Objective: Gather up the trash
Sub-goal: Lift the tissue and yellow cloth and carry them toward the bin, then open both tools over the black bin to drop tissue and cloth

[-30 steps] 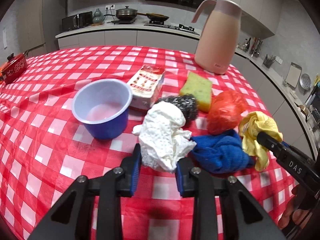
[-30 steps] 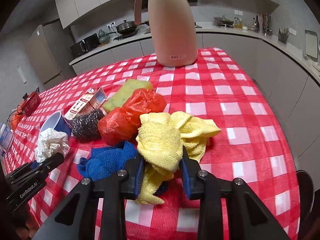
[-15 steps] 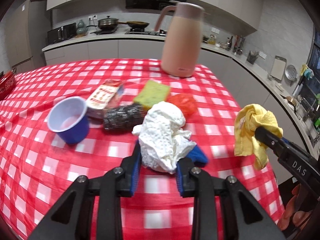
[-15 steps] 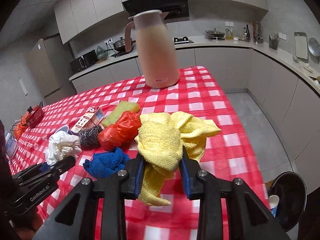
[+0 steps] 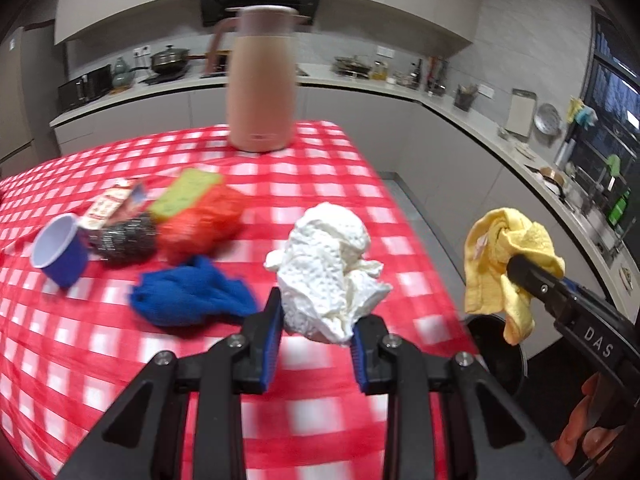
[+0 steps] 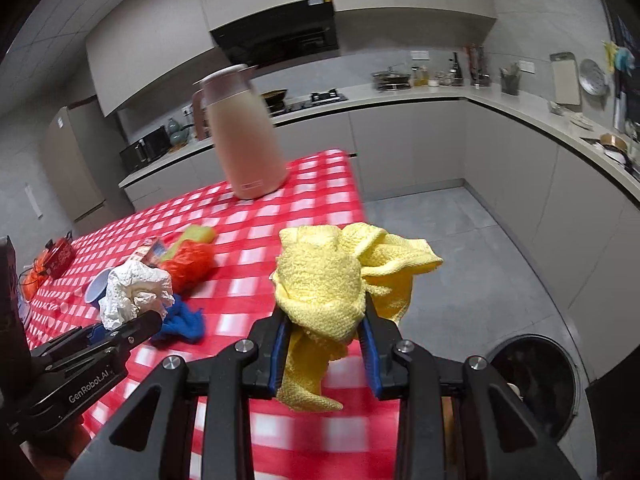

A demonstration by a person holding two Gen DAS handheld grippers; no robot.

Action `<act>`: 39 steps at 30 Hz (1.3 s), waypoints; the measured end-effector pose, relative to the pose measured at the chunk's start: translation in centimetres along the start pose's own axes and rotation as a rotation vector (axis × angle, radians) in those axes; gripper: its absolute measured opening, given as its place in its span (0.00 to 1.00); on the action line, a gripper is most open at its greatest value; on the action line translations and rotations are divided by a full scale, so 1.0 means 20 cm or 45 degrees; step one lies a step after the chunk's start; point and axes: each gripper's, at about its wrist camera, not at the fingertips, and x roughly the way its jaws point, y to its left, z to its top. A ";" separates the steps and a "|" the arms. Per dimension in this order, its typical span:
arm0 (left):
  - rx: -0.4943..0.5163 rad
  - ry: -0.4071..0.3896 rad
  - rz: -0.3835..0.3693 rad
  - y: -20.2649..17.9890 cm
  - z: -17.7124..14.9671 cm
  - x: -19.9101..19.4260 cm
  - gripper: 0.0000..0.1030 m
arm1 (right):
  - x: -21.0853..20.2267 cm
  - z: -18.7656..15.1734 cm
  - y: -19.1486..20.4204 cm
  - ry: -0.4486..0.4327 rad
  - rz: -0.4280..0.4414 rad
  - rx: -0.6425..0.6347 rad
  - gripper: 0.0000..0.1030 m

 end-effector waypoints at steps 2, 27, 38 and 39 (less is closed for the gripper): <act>0.018 0.004 -0.020 -0.10 -0.01 0.00 0.30 | -0.05 -0.01 -0.11 0.000 -0.023 0.018 0.33; 0.255 0.221 -0.300 -1.24 -0.24 0.34 0.31 | -0.32 -0.37 -1.31 0.152 -0.294 0.244 0.33; 0.260 0.390 -0.207 -1.42 -0.46 0.69 0.33 | -0.04 -0.57 -1.61 0.324 -0.248 0.273 0.34; 0.258 0.400 -0.202 -1.43 -0.47 0.70 0.33 | -0.01 -0.58 -1.63 0.336 -0.239 0.273 0.38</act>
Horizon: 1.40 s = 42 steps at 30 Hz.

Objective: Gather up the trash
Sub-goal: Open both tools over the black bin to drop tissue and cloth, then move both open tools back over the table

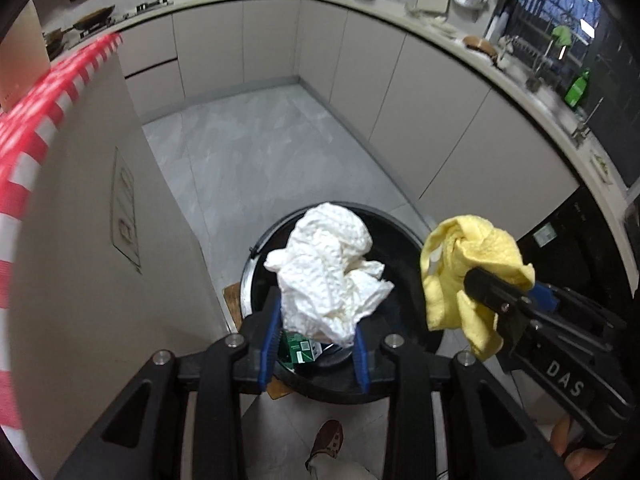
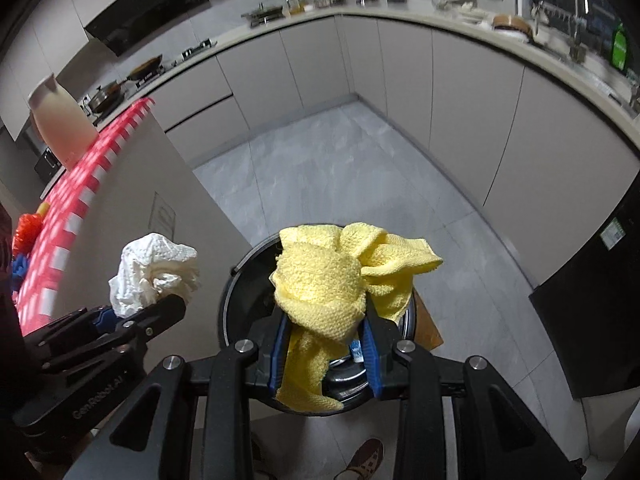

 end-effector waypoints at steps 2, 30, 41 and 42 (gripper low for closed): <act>-0.018 0.022 0.009 -0.01 0.01 0.05 0.40 | 0.07 0.01 -0.02 0.036 -0.003 -0.002 0.44; -0.086 -0.174 0.055 0.24 0.18 -0.55 0.62 | -0.38 0.23 0.34 -0.198 -0.012 -0.017 0.59; -0.143 -0.285 0.115 0.65 0.12 -0.85 0.64 | -0.56 0.24 0.85 -0.295 0.019 -0.114 0.68; -0.152 -0.290 0.127 0.69 0.11 -0.87 0.64 | -0.57 0.23 0.92 -0.299 0.029 -0.132 0.68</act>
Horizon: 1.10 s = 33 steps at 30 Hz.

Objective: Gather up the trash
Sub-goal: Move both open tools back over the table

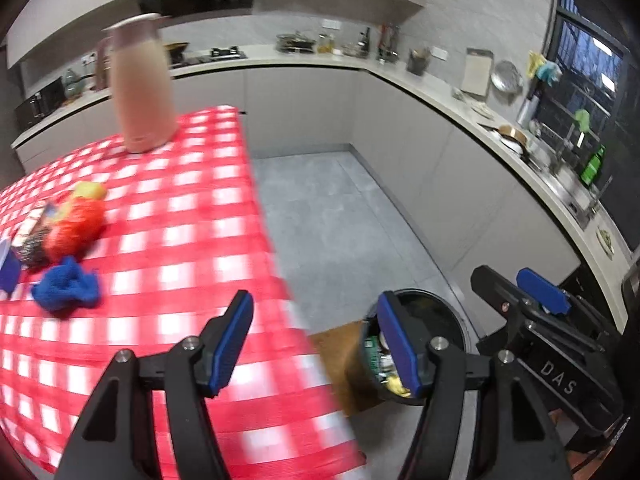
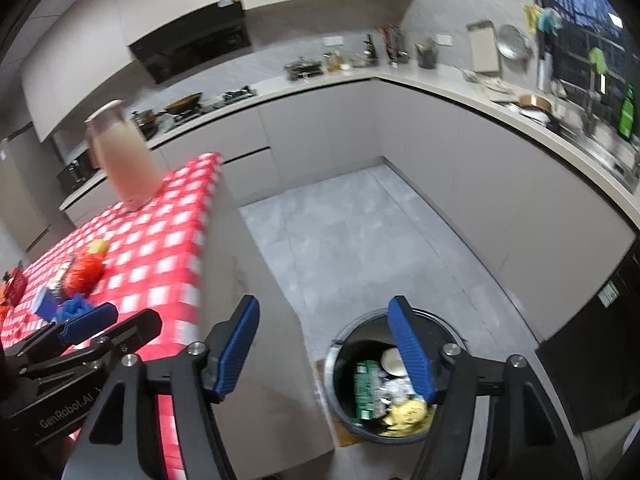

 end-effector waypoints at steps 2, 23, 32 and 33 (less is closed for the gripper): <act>-0.024 -0.008 0.033 0.12 -0.01 -0.03 0.64 | 0.01 0.01 0.13 -0.003 0.026 -0.030 0.68; -0.306 -0.035 0.373 1.19 -0.15 -0.20 0.64 | 0.29 -0.13 1.29 0.106 0.320 -0.269 0.69; -0.455 -0.022 0.500 1.30 -0.26 -0.25 0.64 | 0.30 -0.14 1.40 0.115 0.469 -0.381 0.69; -0.477 -0.018 0.492 1.32 -0.28 -0.25 0.64 | 0.31 -0.16 1.41 0.118 0.473 -0.393 0.69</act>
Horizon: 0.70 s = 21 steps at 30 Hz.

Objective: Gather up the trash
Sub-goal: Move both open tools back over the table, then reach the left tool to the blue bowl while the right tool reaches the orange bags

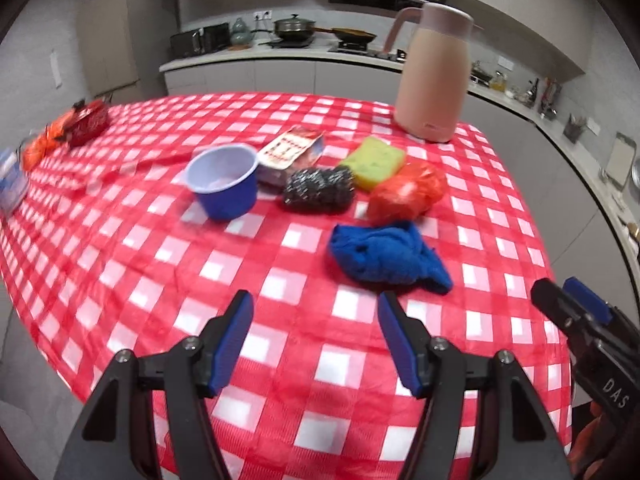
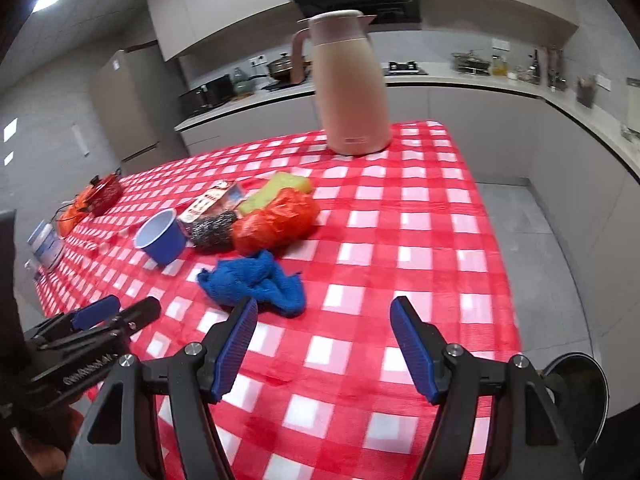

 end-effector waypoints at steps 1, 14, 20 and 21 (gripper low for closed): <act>-0.008 0.006 -0.004 0.02 0.00 0.01 0.64 | 0.01 0.00 0.01 0.007 0.003 -0.006 0.69; 0.123 0.009 -0.063 0.30 0.20 0.22 0.64 | 0.26 0.11 0.30 0.000 -0.095 0.085 0.69; 0.132 0.035 -0.086 0.41 0.26 0.33 0.64 | 0.36 0.13 0.39 0.029 -0.139 0.100 0.69; 0.135 0.042 -0.090 0.42 0.27 0.35 0.64 | 0.37 0.14 0.40 0.034 -0.147 0.107 0.69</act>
